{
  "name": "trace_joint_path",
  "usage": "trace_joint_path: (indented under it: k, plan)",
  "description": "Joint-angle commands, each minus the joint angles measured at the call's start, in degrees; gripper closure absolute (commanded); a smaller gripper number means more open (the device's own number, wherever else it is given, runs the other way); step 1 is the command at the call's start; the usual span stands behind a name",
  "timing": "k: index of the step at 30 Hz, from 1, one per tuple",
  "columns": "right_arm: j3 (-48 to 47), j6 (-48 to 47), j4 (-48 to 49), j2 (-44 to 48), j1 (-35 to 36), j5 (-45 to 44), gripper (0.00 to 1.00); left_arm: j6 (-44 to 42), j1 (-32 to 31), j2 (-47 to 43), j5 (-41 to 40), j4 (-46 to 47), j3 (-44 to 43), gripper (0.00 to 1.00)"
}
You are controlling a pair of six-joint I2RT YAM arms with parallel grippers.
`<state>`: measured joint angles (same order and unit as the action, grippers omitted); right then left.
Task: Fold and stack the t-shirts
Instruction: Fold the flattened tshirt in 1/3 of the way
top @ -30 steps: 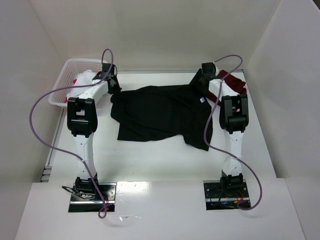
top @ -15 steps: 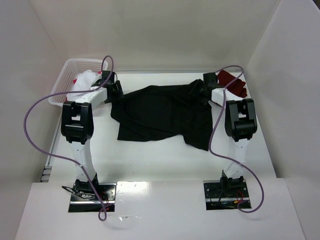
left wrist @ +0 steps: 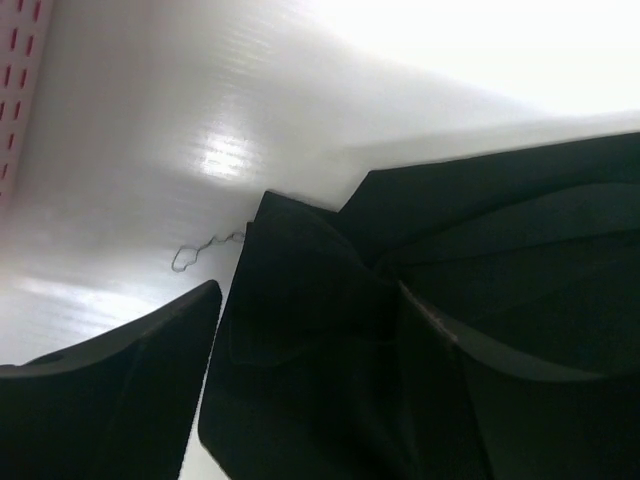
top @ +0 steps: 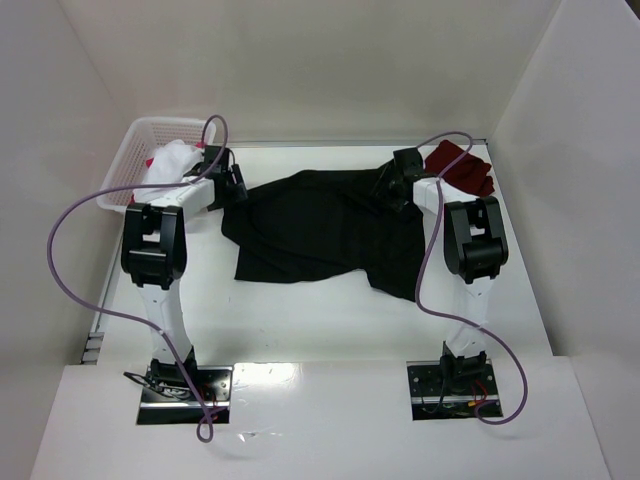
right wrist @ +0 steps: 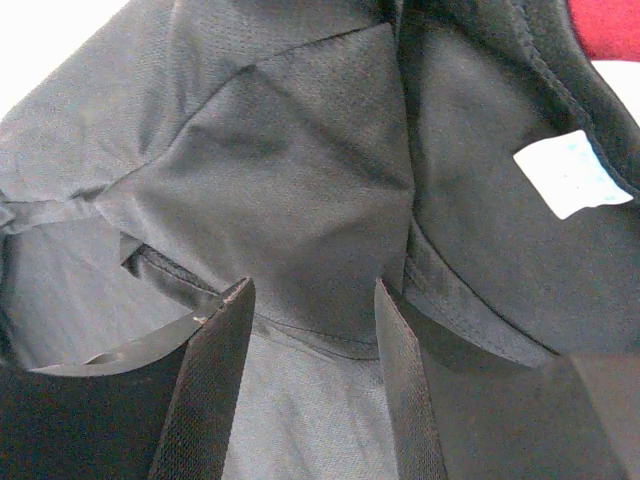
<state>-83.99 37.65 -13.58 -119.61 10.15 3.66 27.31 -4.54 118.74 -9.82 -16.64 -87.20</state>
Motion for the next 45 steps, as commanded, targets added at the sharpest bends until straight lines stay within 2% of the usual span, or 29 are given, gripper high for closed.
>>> trace_joint_path:
  k: [1,5,14,16,18,19,21,22,26,27,32,37,39,40,44,45]
  plan:
    - [-1.1,0.1,-1.5,-0.2,0.7,-1.8,0.43,0.9,0.1,-4.6,-0.3,1.3,1.8,0.22]
    - [1.1,0.1,-1.5,2.2,0.7,-3.0,0.43,0.9,0.1,-7.0,-0.3,1.8,3.1,0.17]
    - [3.4,0.1,-2.1,2.3,1.2,-3.0,0.43,0.9,0.1,-6.5,1.3,1.8,4.1,0.16]
    - [3.4,0.1,-2.1,1.6,1.2,-3.0,0.46,0.9,0.1,-6.0,1.3,1.8,4.1,0.16]
    - [3.4,0.1,-2.1,1.0,1.2,-3.0,0.53,0.9,0.1,-5.5,1.3,1.8,4.1,0.16]
    - [3.4,0.1,-1.6,0.4,1.2,-3.0,0.61,0.9,0.1,-5.4,1.3,1.8,4.1,0.16]
    - [3.4,0.1,-1.6,-0.1,1.2,-2.4,0.69,0.9,0.1,-5.4,1.8,1.8,4.1,0.16]
    - [3.4,0.1,-1.6,-0.1,1.2,-2.4,0.76,0.9,0.1,-4.9,1.8,1.8,4.1,0.16]
    - [2.9,0.6,-1.0,-0.1,1.2,-3.0,0.89,0.9,0.1,-4.9,1.8,1.8,4.1,0.16]
    - [2.3,0.6,-1.5,2.2,1.2,-5.0,0.96,0.9,0.1,-4.4,1.8,1.8,4.1,0.19]
    - [1.2,0.6,-1.5,4.9,1.2,-6.2,1.0,1.5,0.1,-3.9,1.3,3.0,4.7,0.29]
    - [0.1,0.6,-2.1,6.9,1.2,-6.7,1.0,1.5,0.1,-1.8,1.3,3.7,3.3,0.37]
    - [0.1,0.6,-2.1,7.6,0.7,-6.7,1.0,1.5,0.1,-1.0,1.3,3.7,2.4,0.43]
    - [0.1,0.6,-2.1,7.6,0.7,-6.7,1.0,1.5,0.1,-0.4,1.3,3.7,1.8,0.51]
    - [0.1,0.6,-2.1,9.4,0.0,-6.7,1.0,1.5,0.1,-0.4,1.8,4.3,1.8,0.74]
    - [-0.4,0.6,-2.1,10.0,-0.5,-6.7,1.0,1.0,0.1,-0.4,1.8,4.3,1.2,0.87]
